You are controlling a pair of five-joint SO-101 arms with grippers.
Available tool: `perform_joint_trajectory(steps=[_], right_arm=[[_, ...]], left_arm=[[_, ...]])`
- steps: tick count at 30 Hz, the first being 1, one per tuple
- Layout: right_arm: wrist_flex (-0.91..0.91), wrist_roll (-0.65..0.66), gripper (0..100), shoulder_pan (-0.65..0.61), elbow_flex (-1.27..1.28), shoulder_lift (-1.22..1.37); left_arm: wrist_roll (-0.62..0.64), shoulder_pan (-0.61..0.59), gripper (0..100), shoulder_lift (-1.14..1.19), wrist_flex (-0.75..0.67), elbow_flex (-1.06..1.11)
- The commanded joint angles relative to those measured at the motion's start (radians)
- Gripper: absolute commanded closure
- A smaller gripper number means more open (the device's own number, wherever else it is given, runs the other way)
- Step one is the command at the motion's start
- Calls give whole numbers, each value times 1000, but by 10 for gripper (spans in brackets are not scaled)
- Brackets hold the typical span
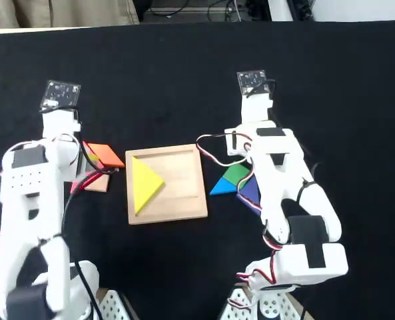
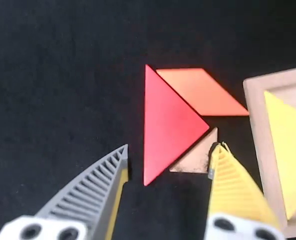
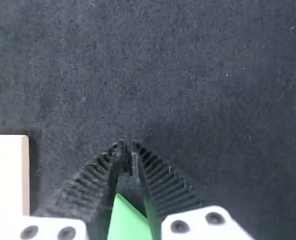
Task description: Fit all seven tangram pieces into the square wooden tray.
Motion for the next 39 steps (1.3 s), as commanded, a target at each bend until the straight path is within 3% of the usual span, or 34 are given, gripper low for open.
perform_joint_trajectory(steps=[1, 4, 16, 29, 39], right_arm=[[-15, 0, 986, 11, -5, -50], [-15, 0, 986, 9, -5, -50], [-15, 0, 986, 9, -5, -50], [-17, 0, 986, 9, -7, -50], [-43, 0, 985, 9, 1, -50]], left_arm=[[54, -8, 732, 83, -38, -47], [84, -8, 687, 123, -49, -53], [38, -10, 686, 336, -247, -87], [38, -10, 686, 517, -235, -193], [-37, -8, 681, 526, -26, -335]])
